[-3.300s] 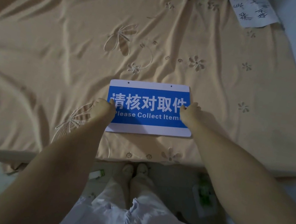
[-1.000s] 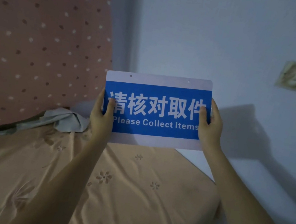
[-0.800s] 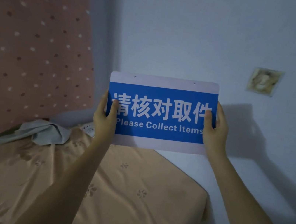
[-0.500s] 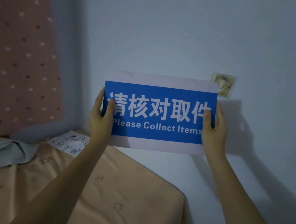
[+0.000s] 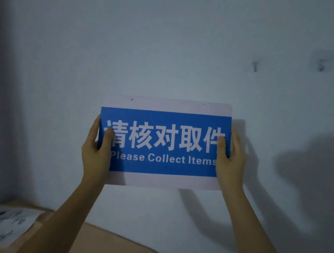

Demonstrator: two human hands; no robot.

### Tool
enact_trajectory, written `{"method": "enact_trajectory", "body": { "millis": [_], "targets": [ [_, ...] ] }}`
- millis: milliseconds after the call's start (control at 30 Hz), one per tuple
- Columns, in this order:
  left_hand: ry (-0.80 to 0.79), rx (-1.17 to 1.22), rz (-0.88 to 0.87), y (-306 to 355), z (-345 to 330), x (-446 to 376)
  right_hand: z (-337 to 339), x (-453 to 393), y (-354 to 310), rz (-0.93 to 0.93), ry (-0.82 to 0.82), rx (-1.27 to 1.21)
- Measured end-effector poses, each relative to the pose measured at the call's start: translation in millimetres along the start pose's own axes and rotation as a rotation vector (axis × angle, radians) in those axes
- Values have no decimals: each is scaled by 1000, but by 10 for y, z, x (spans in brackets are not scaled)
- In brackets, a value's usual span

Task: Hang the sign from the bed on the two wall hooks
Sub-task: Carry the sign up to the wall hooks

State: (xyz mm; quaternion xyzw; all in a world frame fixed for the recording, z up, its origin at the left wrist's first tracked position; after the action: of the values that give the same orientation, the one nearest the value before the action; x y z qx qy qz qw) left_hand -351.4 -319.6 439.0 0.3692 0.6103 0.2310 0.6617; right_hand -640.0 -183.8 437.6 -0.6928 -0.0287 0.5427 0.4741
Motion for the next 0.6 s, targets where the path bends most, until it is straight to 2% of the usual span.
{"method": "enact_trajectory", "body": {
  "millis": [600],
  "targets": [
    [-150, 194, -163, 353, -1551, -647, 1391, -610, -492, 139, 201, 407]
  ]
}}
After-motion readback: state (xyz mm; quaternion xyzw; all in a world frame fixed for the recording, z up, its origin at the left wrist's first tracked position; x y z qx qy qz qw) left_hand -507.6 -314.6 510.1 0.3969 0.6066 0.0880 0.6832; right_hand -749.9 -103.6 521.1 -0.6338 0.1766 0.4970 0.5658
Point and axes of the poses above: each hand's wrist, its own x-axis away from the middle knuckle, its own z-axis out of the back of the hand, y = z × x, the point moved 6 cm from there along -x, towards the middle knuckle, and after that the axes turned 15 degrees about -y, right-handed, at the moved point
